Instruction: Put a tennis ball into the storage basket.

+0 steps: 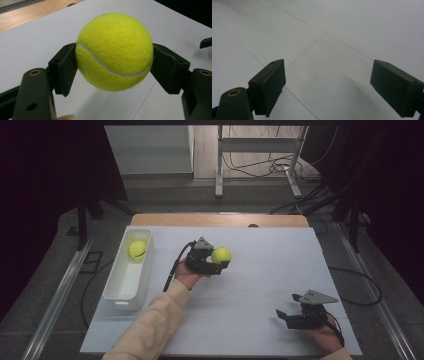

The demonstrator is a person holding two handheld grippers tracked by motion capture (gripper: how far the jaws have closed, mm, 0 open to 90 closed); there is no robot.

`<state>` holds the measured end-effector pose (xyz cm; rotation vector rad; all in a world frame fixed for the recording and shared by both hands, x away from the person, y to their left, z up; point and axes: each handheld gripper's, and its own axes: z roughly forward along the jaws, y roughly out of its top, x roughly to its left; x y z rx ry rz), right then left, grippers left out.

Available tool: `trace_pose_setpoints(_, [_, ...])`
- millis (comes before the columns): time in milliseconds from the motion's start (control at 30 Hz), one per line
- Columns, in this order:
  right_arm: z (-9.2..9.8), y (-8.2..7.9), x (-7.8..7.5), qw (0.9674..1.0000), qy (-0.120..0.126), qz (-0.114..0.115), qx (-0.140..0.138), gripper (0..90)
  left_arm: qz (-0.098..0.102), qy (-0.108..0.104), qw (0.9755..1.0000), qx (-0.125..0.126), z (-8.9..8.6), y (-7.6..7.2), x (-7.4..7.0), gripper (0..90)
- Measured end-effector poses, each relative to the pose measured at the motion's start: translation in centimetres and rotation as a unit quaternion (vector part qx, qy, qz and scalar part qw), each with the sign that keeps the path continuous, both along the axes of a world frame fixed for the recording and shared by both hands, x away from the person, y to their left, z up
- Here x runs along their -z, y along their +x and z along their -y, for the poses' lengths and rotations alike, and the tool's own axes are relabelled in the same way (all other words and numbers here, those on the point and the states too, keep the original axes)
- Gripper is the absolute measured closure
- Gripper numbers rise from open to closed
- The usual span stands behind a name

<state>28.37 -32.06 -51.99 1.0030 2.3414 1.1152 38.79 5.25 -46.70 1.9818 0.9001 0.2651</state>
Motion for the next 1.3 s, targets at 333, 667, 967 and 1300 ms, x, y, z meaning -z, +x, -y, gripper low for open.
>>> trace_pose_setpoints(333, [0.0, 0.0, 0.0, 1.0, -0.001, 0.001, 0.001, 13.4, 0.007, -0.002, 0.9999, -0.009, -0.5, 0.0, -0.3, 26.5])
trace_pose_setpoints(667, [0.0, 0.0, 0.0, 1.0, 0.0, 0.002, 0.001, 13.4, 0.018, -0.003, 0.9995, -0.024, -1.8, -0.1, -1.4, 26.5])
trace_pose_setpoints(967, [0.0, 0.0, 0.0, 1.0, 0.001, 0.002, 0.003, 13.4, 0.027, -0.004, 0.9988, -0.041, -3.2, -0.4, -2.4, 26.5])
trace_pose_setpoints(1300, [0.0, 0.0, 0.0, 1.0, 0.002, 0.003, 0.005, 13.4, 0.039, -0.004, 0.9973, -0.062, -5.0, -1.0, -3.7, 26.5])
